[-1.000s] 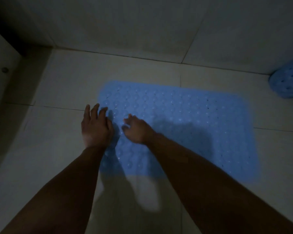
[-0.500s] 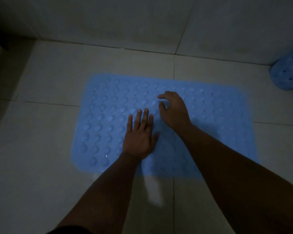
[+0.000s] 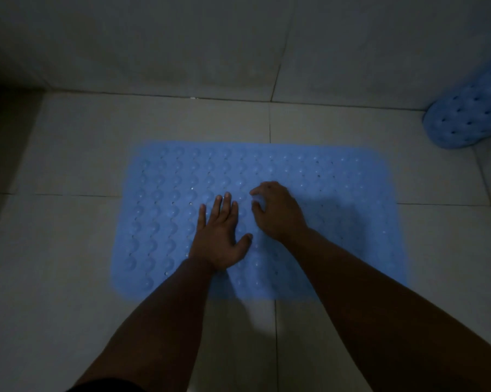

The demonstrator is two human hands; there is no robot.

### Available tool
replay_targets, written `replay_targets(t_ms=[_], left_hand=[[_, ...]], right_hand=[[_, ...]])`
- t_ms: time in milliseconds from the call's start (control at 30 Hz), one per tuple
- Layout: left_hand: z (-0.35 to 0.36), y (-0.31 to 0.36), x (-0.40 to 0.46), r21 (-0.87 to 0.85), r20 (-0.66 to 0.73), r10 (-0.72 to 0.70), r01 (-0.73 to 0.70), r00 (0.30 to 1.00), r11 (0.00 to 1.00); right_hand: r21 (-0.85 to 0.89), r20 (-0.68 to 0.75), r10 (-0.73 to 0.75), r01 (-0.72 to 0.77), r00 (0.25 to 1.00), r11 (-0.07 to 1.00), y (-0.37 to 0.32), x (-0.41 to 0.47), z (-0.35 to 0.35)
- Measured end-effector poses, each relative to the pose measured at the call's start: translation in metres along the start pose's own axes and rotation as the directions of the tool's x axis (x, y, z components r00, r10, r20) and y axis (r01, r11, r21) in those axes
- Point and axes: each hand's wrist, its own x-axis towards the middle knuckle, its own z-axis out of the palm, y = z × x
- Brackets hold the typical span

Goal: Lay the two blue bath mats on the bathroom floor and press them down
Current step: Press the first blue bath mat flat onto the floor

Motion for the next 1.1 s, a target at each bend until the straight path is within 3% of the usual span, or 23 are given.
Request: replay_targets(t_ms=[67,133,233,333,433,600,833,1100], left_hand=[[-0.03,0.005,0.006,-0.12,0.142,-0.079,0.097,0.987,0.988],[-0.053,0.003,0.01,-0.182,0.106,-0.17,0.187,0.98,0.965],[-0.066,0.001,0.003,-0.066,-0.113,-0.113,0.106,0.987,0.992],[-0.057,0.004,0.004,-0.004,-0.194,-0.088,0.089,0.977,0.996],[-0.047,0.003,0.004,0.037,-0.261,-0.072,0.085,0.963,0.996],[-0.027,-0.013,-0.005,0.094,-0.292,-0.068,0.1,0.954,0.991],[-0.024,-0.018,-0.002,0.098,-0.324,-0.074,0.112,0.943,0.989],[-0.024,-0.04,-0.004,0.126,-0.338,-0.086,0.135,0.937,0.983]], right_hand=[[-0.209,0.2,0.079,-0.037,0.977,0.977,-0.007,-0.009,-0.007],[-0.306,0.223,0.11,-0.038,0.968,0.951,-0.013,-0.018,-0.004],[-0.277,0.163,0.111,-0.063,0.98,0.959,-0.025,-0.037,0.009],[-0.314,0.196,0.07,-0.005,0.978,0.949,-0.019,-0.054,0.039],[-0.346,0.122,0.021,0.023,0.992,0.938,-0.008,-0.064,0.053],[-0.365,0.026,-0.014,0.022,1.0,0.931,-0.006,-0.072,0.066],[-0.374,0.01,-0.023,0.025,1.0,0.927,-0.005,-0.073,0.069],[-0.275,0.191,0.028,0.026,0.981,0.961,-0.008,-0.066,0.058]])
